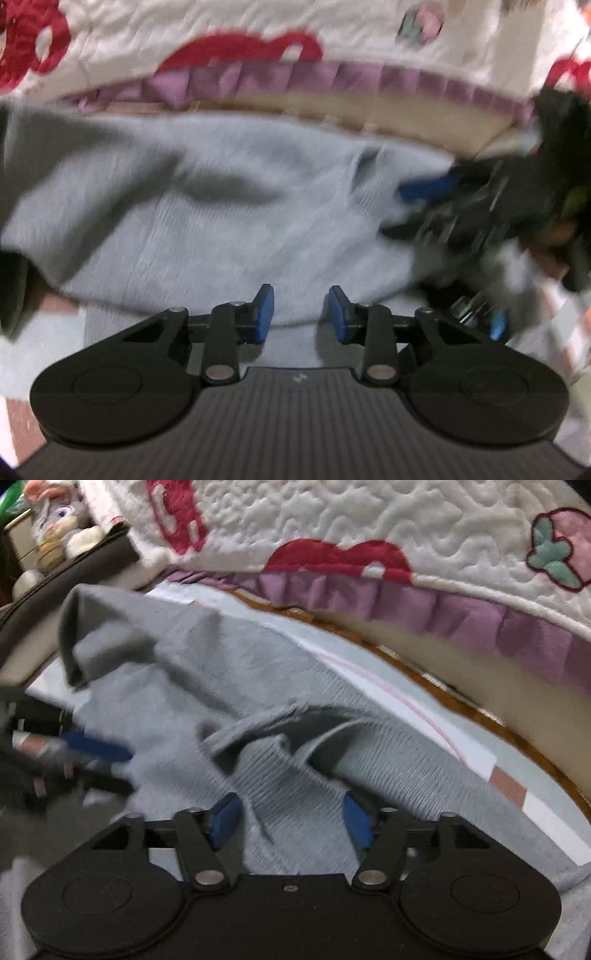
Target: Fold clothes
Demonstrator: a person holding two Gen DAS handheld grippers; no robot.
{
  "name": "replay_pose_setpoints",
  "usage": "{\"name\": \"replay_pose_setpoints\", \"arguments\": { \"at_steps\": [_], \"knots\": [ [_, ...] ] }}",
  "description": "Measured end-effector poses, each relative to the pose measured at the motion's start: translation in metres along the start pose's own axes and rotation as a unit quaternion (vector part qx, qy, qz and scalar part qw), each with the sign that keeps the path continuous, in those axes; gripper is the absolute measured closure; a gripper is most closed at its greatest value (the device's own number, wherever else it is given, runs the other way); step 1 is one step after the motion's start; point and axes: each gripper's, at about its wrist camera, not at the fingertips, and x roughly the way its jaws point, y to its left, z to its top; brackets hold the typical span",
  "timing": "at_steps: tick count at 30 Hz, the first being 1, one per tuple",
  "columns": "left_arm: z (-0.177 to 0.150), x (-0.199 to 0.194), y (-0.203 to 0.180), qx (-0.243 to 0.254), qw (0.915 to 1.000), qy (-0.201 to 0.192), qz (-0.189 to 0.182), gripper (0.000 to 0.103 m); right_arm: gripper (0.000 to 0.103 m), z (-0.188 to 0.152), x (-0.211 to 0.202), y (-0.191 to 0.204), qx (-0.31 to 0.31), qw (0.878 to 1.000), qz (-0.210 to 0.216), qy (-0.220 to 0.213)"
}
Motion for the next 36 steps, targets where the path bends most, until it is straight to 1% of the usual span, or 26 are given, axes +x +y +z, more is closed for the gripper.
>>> {"name": "replay_pose_setpoints", "arguments": {
  "at_steps": [2,3,5,6,7,8,9,10,11,12,13,14,15,16,17,18,19,20,21,22,24,28,31,33,34,36],
  "knots": [
    [-0.004,-0.006,0.002,-0.014,0.9999,-0.006,0.000,0.071,0.033,-0.002,0.000,-0.002,0.016,1.000,-0.005,-0.009],
    [-0.004,-0.009,0.000,-0.011,0.9999,-0.002,0.003,0.071,0.030,-0.003,0.000,-0.002,0.019,1.000,-0.010,-0.013],
    [-0.006,-0.012,-0.002,0.002,1.0000,0.000,0.008,0.070,0.023,-0.006,0.003,-0.005,0.015,1.000,-0.018,-0.012],
    [-0.007,-0.011,-0.002,0.003,0.9999,0.003,0.010,0.071,0.015,-0.005,0.006,-0.007,0.012,1.000,-0.024,-0.011],
    [-0.009,-0.008,0.000,-0.003,0.9999,0.007,0.010,0.071,0.012,-0.006,0.008,-0.010,0.014,0.999,-0.025,-0.014],
    [-0.009,-0.006,0.003,-0.009,0.9999,0.009,0.008,0.071,0.012,-0.007,0.011,-0.013,0.022,0.999,-0.023,-0.020],
    [-0.009,-0.006,0.004,-0.014,0.9999,0.008,0.005,0.071,0.012,-0.008,0.013,-0.016,0.033,0.999,-0.011,-0.023],
    [-0.009,-0.007,0.005,-0.016,0.9998,0.008,0.004,0.071,0.024,-0.010,0.015,-0.020,0.046,0.999,0.009,-0.024],
    [-0.008,-0.008,0.006,-0.016,0.9998,0.007,0.002,0.071,0.040,-0.011,0.015,-0.023,0.067,0.997,0.034,-0.029],
    [-0.007,-0.009,0.007,-0.018,0.9998,0.004,-0.001,0.071,0.090,-0.012,0.012,-0.025,0.093,0.993,0.062,-0.037],
    [-0.005,-0.010,0.008,-0.023,0.9997,0.002,-0.006,0.071,0.089,-0.013,0.004,-0.027,0.127,0.987,0.079,-0.062],
    [-0.004,-0.012,0.011,-0.031,0.9994,-0.002,-0.015,0.071,0.089,-0.015,-0.009,-0.024,0.149,0.981,0.083,-0.096],
    [-0.003,-0.014,0.014,-0.043,0.9987,-0.007,-0.027,0.070,0.090,-0.016,-0.022,-0.016,0.143,0.979,0.073,-0.124],
    [-0.001,-0.018,0.018,-0.054,0.9977,-0.013,-0.038,0.070,0.090,-0.017,-0.033,-0.002,0.113,0.983,0.040,-0.143],
    [0.000,-0.022,0.021,-0.065,0.9965,-0.019,-0.048,0.069,0.091,-0.019,-0.045,0.015,0.072,0.985,-0.003,-0.157],
    [0.002,-0.025,0.024,-0.074,0.9953,-0.026,-0.058,0.068,0.091,-0.020,-0.054,0.033,0.027,0.985,-0.048,-0.165],
    [0.003,-0.027,0.026,-0.080,0.9940,-0.033,-0.066,0.068,0.091,-0.022,-0.062,0.053,-0.025,0.981,-0.096,-0.165],
    [0.005,-0.029,0.028,-0.086,0.9926,-0.038,-0.076,0.068,0.092,-0.026,-0.065,0.071,-0.071,0.976,-0.132,-0.159],
    [0.006,-0.030,0.030,-0.092,0.9911,-0.042,-0.087,0.067,0.092,-0.032,-0.068,0.086,-0.110,0.970,-0.158,-0.150],
    [0.007,-0.030,0.032,-0.097,0.9893,-0.045,-0.099,0.067,0.092,-0.037,-0.067,0.098,-0.133,0.967,-0.167,-0.137],
    [0.007,-0.028,0.029,-0.098,0.9874,-0.044,-0.116,0.066,0.093,-0.048,-0.060,0.114,-0.146,0.971,-0.158,-0.107],
    [0.002,-0.022,0.022,-0.095,0.9840,-0.034,-0.146,0.063,0.093,-0.076,-0.047,0.129,-0.126,0.980,-0.137,-0.074],
    [-0.003,-0.017,0.011,-0.087,0.9826,-0.020,-0.163,0.062,0.095,-0.090,-0.041,0.128,-0.091,0.985,-0.135,-0.059],
    [-0.006,-0.015,0.003,-0.077,0.9823,-0.014,-0.170,0.061,0.095,-0.099,-0.040,0.126,-0.064,0.990,-0.116,-0.052],
    [-0.007,-0.014,-0.001,-0.072,0.9822,-0.012,-0.173,0.060,0.095,-0.101,-0.039,0.126,-0.062,0.991,-0.112,-0.049],
    [-0.009,-0.013,-0.008,-0.065,0.9815,-0.009,-0.180,0.056,0.095,-0.105,-0.033,0.129,-0.073,0.990,-0.114,-0.043]
  ]
}}
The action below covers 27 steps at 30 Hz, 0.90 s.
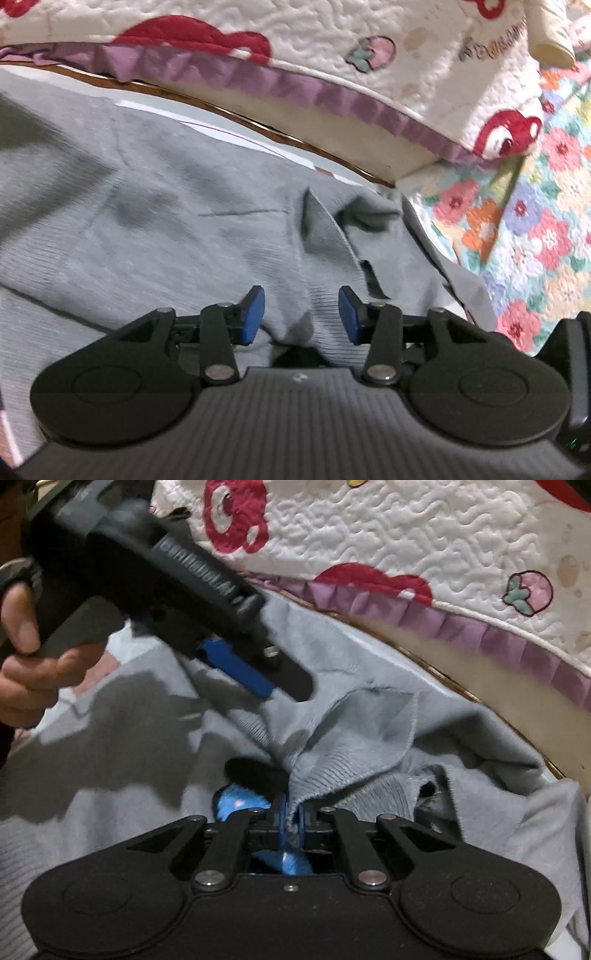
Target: Fold clothes
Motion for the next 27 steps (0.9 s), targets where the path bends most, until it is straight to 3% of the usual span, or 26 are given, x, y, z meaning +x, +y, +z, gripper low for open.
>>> {"name": "replay_pose_setpoints", "arguments": {
  "at_steps": [5,7,9,12,16,21,27],
  "knots": [
    [-0.005,0.009,-0.017,0.026,0.9995,0.015,-0.007,0.054,0.097,0.001,0.002,0.002,-0.009,1.000,-0.005,-0.020],
    [-0.006,0.010,-0.026,0.048,0.9986,0.018,-0.014,0.050,0.097,0.004,-0.002,0.009,-0.029,0.999,-0.008,-0.037],
    [-0.007,0.013,-0.032,0.063,0.9975,0.024,-0.018,0.039,0.097,0.005,0.002,0.015,-0.041,0.998,-0.002,-0.041],
    [-0.009,0.023,-0.036,0.073,0.9966,0.032,0.018,0.037,0.097,-0.002,0.009,0.015,-0.041,0.998,0.006,-0.045],
    [-0.009,0.026,-0.038,0.077,0.9962,0.025,0.032,0.037,0.096,-0.007,0.005,0.010,-0.024,0.998,0.023,-0.061],
    [-0.008,0.033,-0.042,0.098,0.9909,0.028,0.088,0.059,0.096,-0.009,0.005,0.007,-0.029,0.997,0.029,-0.065],
    [-0.003,0.030,-0.023,0.045,0.9938,0.010,0.101,0.086,0.094,-0.005,0.007,0.004,-0.040,0.997,0.030,-0.066]
  ]
}}
